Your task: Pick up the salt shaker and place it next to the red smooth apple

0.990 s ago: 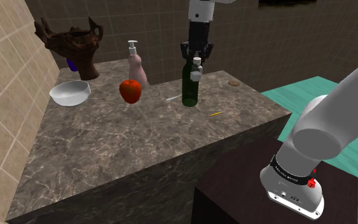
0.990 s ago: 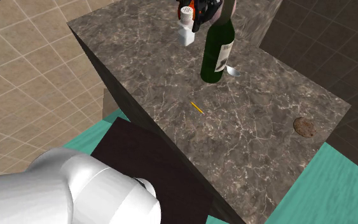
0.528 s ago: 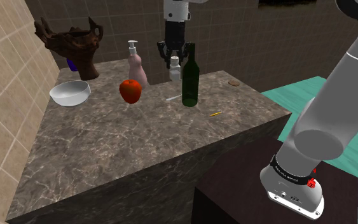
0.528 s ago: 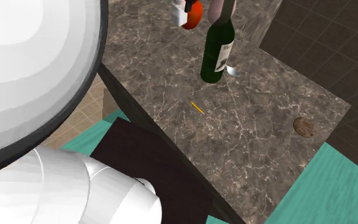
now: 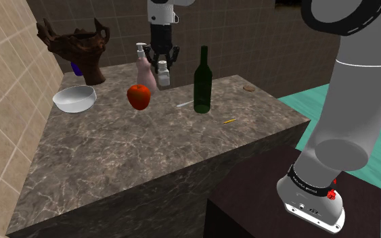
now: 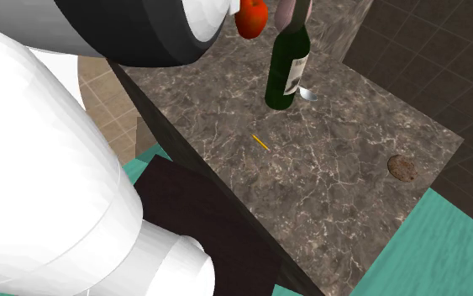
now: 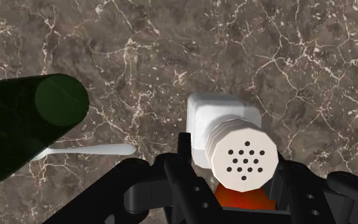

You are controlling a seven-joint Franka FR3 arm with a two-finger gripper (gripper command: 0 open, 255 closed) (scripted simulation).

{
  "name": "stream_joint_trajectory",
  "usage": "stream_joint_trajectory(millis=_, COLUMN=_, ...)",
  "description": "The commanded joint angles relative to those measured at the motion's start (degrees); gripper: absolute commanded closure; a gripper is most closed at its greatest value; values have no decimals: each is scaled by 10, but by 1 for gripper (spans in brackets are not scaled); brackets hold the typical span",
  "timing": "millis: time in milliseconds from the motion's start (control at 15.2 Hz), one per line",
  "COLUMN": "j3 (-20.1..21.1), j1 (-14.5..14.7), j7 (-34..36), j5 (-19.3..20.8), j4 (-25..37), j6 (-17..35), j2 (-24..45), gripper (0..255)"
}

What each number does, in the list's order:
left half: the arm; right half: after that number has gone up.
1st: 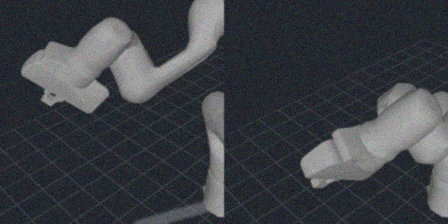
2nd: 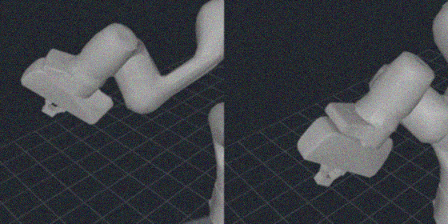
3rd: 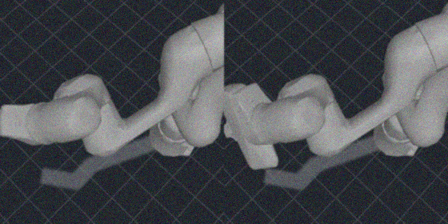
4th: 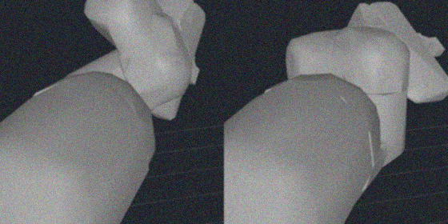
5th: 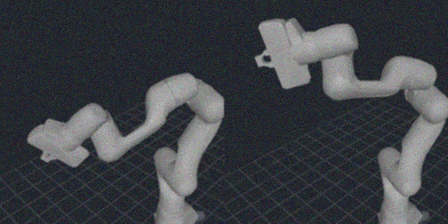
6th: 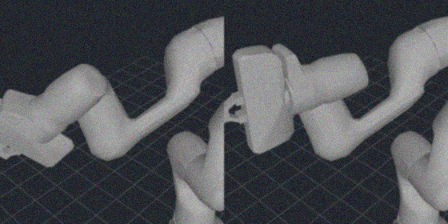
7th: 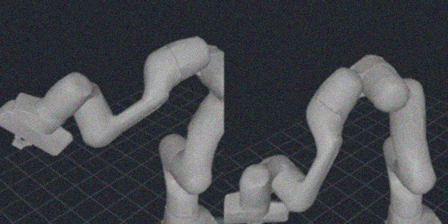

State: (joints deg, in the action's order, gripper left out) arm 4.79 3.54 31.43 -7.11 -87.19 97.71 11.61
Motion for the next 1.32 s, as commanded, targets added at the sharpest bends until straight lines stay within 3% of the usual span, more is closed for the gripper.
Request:
stream_joint_trajectory(millis=0, j3=1, j1=1, j7=1, j5=0, j4=-4, j6=13, j2=8, gripper=255)
stream_joint_trajectory(millis=1254, j3=1, j1=3, j7=-16, j5=-3, j4=-128, j6=152, j2=24, gripper=255)
